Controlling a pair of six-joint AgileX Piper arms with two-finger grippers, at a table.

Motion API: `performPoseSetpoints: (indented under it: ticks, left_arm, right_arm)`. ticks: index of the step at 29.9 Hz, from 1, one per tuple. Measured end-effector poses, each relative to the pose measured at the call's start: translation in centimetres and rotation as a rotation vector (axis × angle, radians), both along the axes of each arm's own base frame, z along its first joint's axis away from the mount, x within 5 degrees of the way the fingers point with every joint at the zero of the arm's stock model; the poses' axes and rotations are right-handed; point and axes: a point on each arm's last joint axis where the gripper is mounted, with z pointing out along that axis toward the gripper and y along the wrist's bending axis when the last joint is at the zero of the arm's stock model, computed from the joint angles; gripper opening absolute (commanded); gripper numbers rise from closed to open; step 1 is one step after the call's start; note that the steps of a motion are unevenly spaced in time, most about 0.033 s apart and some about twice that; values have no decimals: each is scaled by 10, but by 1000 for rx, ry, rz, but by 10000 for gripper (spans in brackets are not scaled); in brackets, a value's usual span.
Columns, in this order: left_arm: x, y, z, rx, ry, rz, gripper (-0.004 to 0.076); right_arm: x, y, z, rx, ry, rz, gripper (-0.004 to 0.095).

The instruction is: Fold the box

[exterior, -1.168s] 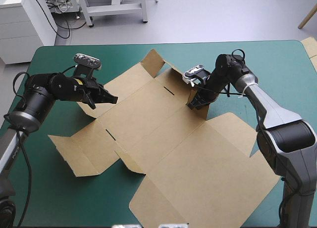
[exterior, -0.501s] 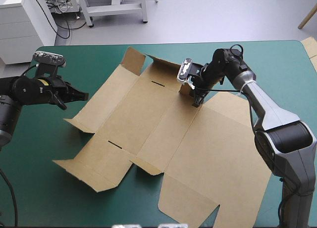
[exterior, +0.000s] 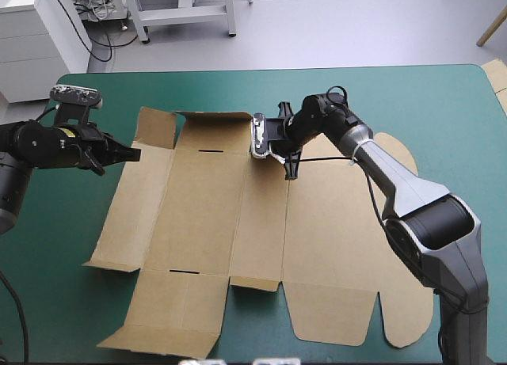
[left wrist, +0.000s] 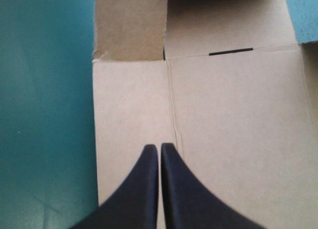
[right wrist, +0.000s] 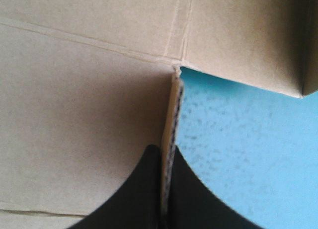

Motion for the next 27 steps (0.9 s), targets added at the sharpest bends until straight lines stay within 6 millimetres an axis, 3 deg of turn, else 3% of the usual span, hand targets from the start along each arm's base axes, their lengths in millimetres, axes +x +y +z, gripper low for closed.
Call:
performPoseSetpoints:
  ticks: [11, 13, 15, 20, 23, 27]
  left_arm:
    - [0, -1, 0, -19, 5, -2, -8]
    - [0, -1, 0, -19, 7, -2, -8]
    - [-1, -1, 0, -19, 7, -2, -8]
    - [-1, -1, 0, -19, 7, -2, -8]
    - [-1, -1, 0, -19, 7, -3, -8]
    - [-1, -1, 0, -19, 7, -3, -8]
  right_arm:
    - [2, 12, -7, 4, -55, 57, 6]
    - [3, 12, -8, 4, -58, 58, 67]
    - [3, 12, -7, 5, -59, 56, 189]
    - [3, 12, -7, 17, -52, 36, 581]
    - [3, 12, -7, 31, -36, 7, 659]
    - [3, 12, -7, 62, -1, -57, 653]
